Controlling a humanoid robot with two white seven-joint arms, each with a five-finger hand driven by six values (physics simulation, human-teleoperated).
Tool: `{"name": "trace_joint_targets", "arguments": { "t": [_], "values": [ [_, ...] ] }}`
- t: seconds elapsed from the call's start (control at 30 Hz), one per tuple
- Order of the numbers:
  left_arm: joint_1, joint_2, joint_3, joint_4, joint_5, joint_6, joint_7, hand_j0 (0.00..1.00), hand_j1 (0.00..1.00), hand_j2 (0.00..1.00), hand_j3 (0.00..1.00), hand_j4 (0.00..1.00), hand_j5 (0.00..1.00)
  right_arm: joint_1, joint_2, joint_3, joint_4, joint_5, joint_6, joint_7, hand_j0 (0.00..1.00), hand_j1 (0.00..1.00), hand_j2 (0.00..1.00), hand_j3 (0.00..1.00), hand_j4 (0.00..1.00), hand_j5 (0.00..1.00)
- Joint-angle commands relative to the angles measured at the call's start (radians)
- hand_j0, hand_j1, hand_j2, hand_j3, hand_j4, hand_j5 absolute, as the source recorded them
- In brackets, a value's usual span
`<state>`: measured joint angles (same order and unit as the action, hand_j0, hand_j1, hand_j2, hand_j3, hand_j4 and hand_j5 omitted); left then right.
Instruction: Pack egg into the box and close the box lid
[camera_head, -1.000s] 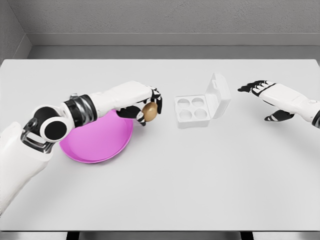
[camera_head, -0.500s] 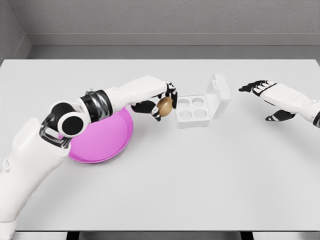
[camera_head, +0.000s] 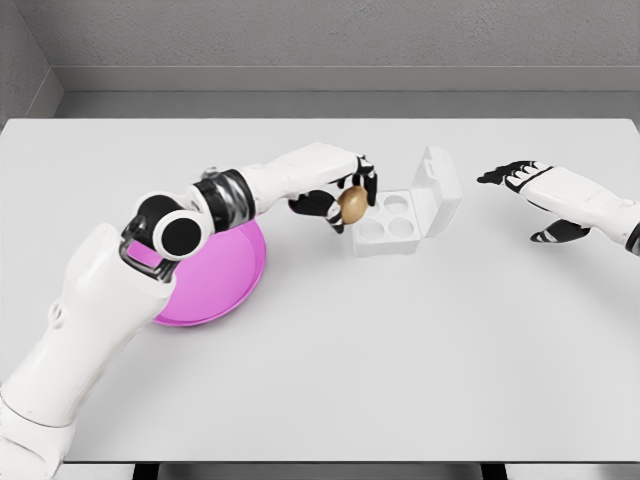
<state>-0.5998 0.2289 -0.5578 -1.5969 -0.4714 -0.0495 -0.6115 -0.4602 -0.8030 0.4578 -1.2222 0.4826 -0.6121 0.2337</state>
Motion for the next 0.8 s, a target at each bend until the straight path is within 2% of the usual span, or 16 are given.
{"name": "trace_joint_targets", "arguments": {
  "t": [0.0, 0.3, 0.77],
  "values": [
    [-0.003, -0.028, -0.001, 0.031, -0.007, -0.001, 0.001, 0.36, 0.36, 0.36, 0.36, 0.36, 0.36, 0.0, -0.001, -0.001, 0.0, -0.007, 0.001, -0.001, 1.0, 1.0, 1.0, 1.0, 1.0, 1.0],
    [-0.012, -0.075, -0.002, 0.083, -0.049, -0.001, 0.001, 0.36, 0.36, 0.36, 0.36, 0.36, 0.36, 0.0, 0.001, -0.001, -0.002, -0.007, 0.001, -0.001, 1.0, 1.0, 1.0, 1.0, 1.0, 1.0],
    [-0.06, -0.16, -0.004, 0.224, -0.075, -0.003, 0.001, 0.37, 0.37, 0.37, 0.37, 0.37, 0.37, 0.002, -0.001, -0.001, -0.002, -0.007, 0.001, -0.001, 1.0, 1.0, 1.0, 1.0, 1.0, 1.0]
  ]
}}
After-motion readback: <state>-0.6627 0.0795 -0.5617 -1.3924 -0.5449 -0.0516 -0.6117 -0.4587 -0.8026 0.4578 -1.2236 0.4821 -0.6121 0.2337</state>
